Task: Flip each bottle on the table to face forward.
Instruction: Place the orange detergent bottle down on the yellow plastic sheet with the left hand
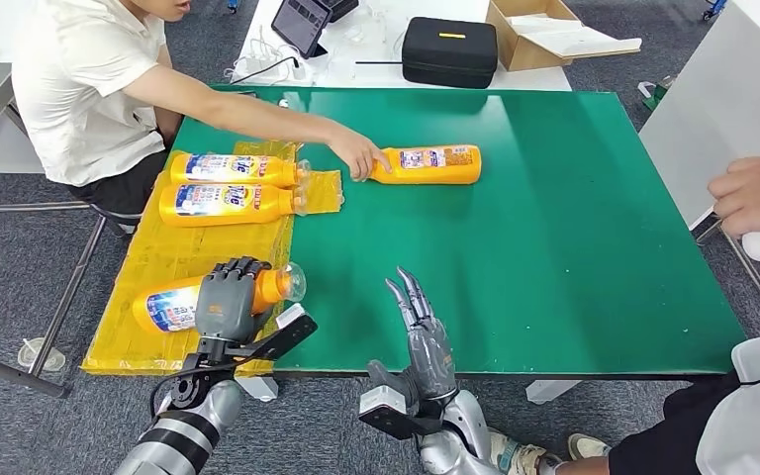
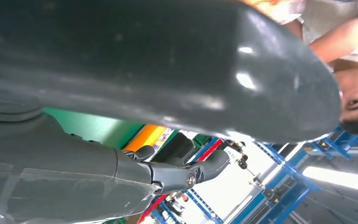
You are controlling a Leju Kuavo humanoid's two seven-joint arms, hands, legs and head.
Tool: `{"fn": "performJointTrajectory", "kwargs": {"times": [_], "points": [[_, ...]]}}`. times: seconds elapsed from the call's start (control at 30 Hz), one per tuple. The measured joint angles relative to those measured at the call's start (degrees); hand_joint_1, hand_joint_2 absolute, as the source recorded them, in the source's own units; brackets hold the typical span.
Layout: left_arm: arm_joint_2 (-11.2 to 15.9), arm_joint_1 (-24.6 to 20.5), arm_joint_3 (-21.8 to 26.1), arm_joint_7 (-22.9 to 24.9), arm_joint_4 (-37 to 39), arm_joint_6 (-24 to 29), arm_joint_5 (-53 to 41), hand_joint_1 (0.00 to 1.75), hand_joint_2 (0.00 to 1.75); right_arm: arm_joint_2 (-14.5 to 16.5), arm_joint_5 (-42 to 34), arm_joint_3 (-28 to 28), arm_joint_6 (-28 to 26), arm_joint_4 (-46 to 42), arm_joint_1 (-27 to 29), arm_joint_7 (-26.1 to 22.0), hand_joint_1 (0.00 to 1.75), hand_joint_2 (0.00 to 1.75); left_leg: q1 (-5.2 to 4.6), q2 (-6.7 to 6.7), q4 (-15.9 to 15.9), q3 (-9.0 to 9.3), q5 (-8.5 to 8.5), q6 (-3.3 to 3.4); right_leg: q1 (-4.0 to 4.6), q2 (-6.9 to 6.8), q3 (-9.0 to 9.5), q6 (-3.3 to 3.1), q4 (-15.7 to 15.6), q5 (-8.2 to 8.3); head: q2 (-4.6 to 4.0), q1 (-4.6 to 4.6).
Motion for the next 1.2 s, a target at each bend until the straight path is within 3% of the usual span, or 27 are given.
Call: {"fn": "performJointTrajectory", "kwargs": {"times": [0.13, 0.37, 0.5, 0.53, 0.83, 1.07, 1.2], "points": [[1.2, -2.6, -2.2, 0.0, 3.7, -5.4, 0.0, 0.77, 1.75, 0.0, 6.8, -0.3, 0.0, 0.5, -0.3, 0.0, 0.00, 0.00, 0.00, -0.01, 0.0, 0.18, 0.00, -0.01, 0.00, 0.00, 0.20, -0.01, 0.0, 0.00, 0.00, -0.01], [2.0, -4.1, -4.0, 0.0, 6.4, -6.4, 0.0, 0.72, 1.75, 0.2, 7.9, -0.9, 0.0, 0.9, -0.4, 0.0, 0.00, 0.00, 0.01, -0.01, 0.0, 0.33, 0.03, -0.05, 0.00, 0.00, 0.34, -0.02, 0.0, 0.00, 0.00, -0.01], [2.3, -4.5, -4.5, 0.0, 7.1, -7.0, 0.2, 0.04, 1.75, 0.2, 7.4, -0.9, 0.0, 1.0, -0.4, 0.0, 0.00, 0.00, 0.01, -0.01, 0.0, 0.37, 0.04, -0.05, 0.00, 0.00, 0.37, -0.02, 0.0, 0.01, 0.00, 0.00], [2.3, -4.6, -4.5, 0.0, 7.3, -7.5, 0.4, 0.01, 1.75, 0.2, 6.9, -0.9, 0.0, 1.1, -0.4, 0.0, 0.00, 0.00, 0.01, -0.01, 0.0, 0.37, 0.04, -0.05, 0.00, 0.00, 0.37, -0.02, 0.0, 0.01, 0.00, -0.01], [2.3, -5.3, -4.8, 0.4, 8.5, -14.0, 4.8, 0.00, 1.75, 0.2, 3.7, 0.5, 0.0, 1.9, -0.8, 0.0, 0.00, 0.00, 0.01, -0.07, 0.0, 0.36, 0.03, -0.05, 0.00, -0.02, 0.40, -0.01, 0.0, -0.01, 0.00, -0.01], [2.5, -5.5, -4.7, -0.1, 9.1, -15.5, 7.6, 0.00, 1.75, 0.1, 2.9, 1.0, 0.0, 2.8, -0.8, 0.0, 0.00, 0.00, 0.00, -0.08, 0.0, 0.38, 0.04, -0.05, -0.01, -0.02, 0.44, -0.01, 0.0, -0.01, 0.00, 0.00], [2.5, -5.5, -4.4, -0.3, 9.4, -15.5, 7.9, 0.00, 1.75, 0.0, 2.7, 1.6, 0.0, 3.2, -0.8, 0.0, 0.00, 1.75, 0.00, -0.10, 0.0, 0.40, 0.04, -0.05, 0.00, -0.03, 0.47, -0.01, 0.0, -0.01, 0.01, 0.00]]}}
